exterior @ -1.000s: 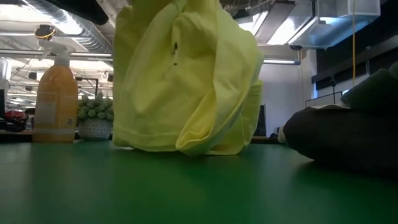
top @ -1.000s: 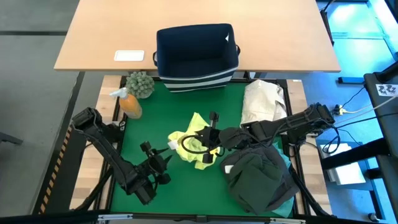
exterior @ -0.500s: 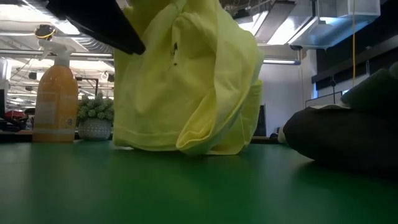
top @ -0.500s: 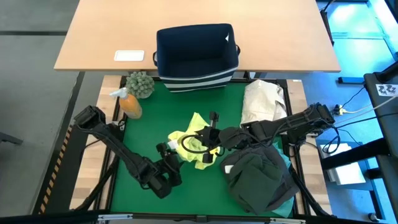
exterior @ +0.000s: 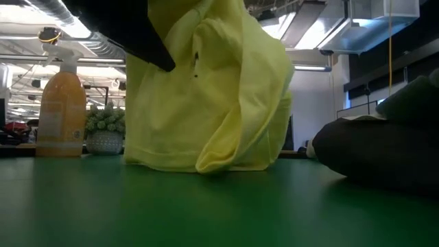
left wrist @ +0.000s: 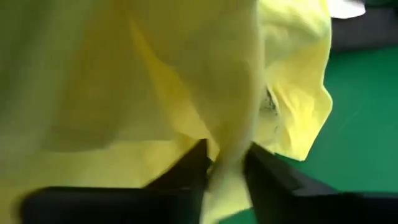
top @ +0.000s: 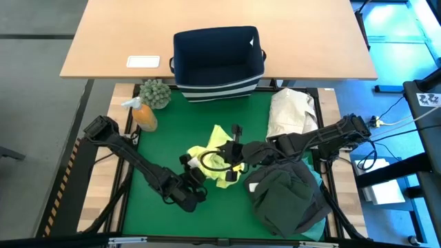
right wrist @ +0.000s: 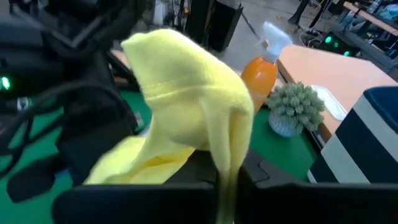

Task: Fold laundry
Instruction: Fold the yellow shirt on the table

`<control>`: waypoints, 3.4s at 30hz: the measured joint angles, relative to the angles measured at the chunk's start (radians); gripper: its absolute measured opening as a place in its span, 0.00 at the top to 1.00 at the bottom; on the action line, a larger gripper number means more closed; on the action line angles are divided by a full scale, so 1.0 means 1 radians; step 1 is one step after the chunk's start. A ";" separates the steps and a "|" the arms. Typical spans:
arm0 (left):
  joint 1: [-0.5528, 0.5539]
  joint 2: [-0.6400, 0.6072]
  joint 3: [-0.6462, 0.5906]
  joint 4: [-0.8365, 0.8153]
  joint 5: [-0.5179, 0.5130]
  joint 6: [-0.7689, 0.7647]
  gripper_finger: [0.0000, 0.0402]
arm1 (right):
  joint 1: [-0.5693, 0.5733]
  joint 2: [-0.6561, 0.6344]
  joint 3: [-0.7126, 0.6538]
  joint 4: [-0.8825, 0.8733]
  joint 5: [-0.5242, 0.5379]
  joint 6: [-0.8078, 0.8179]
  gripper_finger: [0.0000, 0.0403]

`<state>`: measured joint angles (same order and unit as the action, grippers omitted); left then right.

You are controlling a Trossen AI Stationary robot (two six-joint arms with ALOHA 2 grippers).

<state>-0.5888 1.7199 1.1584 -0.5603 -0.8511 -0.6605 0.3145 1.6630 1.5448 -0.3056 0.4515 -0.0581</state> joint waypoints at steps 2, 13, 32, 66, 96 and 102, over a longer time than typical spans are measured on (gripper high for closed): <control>0.000 0.000 0.000 0.000 0.002 0.022 0.91 | 0.000 0.000 0.000 -0.034 0.001 0.000 0.94; -0.027 -0.087 0.000 -0.103 -0.045 0.022 0.99 | -0.001 -0.002 0.000 -0.345 0.125 0.007 0.93; -0.042 -0.259 0.000 -0.227 -0.157 0.036 1.00 | -0.001 -0.077 0.001 -0.657 0.274 0.169 0.63; -0.187 -0.119 0.024 -0.099 0.589 0.149 1.00 | -0.001 -0.088 -0.216 -0.187 -0.253 -0.020 0.62; -0.213 -0.063 0.022 0.004 0.474 0.068 1.00 | -0.001 0.077 -0.442 0.343 -0.421 0.002 0.62; -0.215 -0.098 0.023 -0.006 0.422 0.069 1.00 | -0.001 0.148 -0.438 0.389 -0.334 -0.029 0.62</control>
<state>-0.8036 1.6222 1.1809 -0.5667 -0.4289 -0.5915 0.3138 1.8108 1.1073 0.0830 0.1174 -0.0876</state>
